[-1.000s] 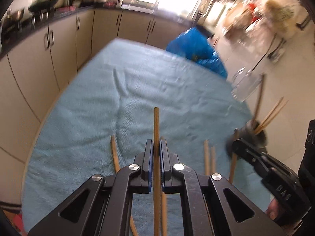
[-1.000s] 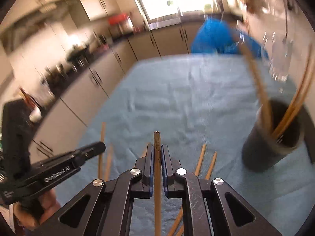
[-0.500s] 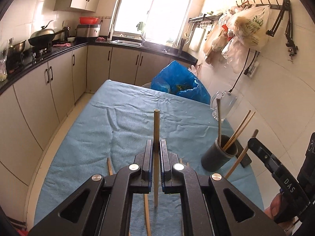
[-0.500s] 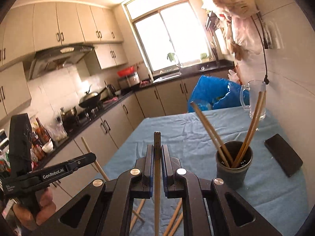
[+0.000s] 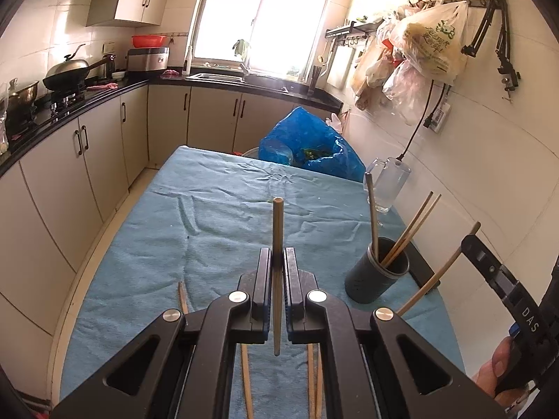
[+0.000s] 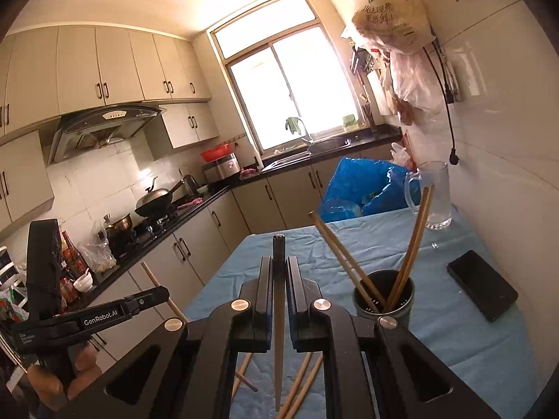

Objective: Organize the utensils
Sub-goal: 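Carry the held chopsticks with both tools over the black cup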

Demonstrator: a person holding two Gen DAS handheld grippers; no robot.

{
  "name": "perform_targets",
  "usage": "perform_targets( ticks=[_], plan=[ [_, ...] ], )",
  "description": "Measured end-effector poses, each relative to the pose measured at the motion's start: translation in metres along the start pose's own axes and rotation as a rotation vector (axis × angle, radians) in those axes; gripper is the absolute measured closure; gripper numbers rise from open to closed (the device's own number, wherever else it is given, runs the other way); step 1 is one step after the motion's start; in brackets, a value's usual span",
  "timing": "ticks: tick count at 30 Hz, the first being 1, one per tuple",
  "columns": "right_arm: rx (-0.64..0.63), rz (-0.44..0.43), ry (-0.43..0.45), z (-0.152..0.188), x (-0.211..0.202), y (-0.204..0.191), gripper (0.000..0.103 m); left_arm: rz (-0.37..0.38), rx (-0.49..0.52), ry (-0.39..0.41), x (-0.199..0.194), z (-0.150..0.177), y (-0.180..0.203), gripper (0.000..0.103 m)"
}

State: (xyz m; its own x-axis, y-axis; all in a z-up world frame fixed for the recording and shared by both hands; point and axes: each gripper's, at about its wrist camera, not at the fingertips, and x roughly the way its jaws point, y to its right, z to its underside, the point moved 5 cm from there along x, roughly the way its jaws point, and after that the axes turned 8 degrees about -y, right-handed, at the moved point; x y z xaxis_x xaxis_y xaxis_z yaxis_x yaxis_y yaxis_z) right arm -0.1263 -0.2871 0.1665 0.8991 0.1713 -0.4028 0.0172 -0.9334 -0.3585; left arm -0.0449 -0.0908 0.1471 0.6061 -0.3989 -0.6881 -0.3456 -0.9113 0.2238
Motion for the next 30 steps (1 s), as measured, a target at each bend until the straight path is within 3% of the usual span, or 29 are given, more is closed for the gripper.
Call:
perform_targets(
  ticks=[13,30],
  plan=[
    [0.054,0.039,0.062,-0.008,-0.026,0.030,0.095,0.019,0.027,-0.004,-0.005,-0.002,0.016,0.097],
    [0.136,0.104,0.176,-0.034,-0.069,0.075,0.095,0.126,0.121,0.033,-0.019,-0.039,0.083,0.097]
  ],
)
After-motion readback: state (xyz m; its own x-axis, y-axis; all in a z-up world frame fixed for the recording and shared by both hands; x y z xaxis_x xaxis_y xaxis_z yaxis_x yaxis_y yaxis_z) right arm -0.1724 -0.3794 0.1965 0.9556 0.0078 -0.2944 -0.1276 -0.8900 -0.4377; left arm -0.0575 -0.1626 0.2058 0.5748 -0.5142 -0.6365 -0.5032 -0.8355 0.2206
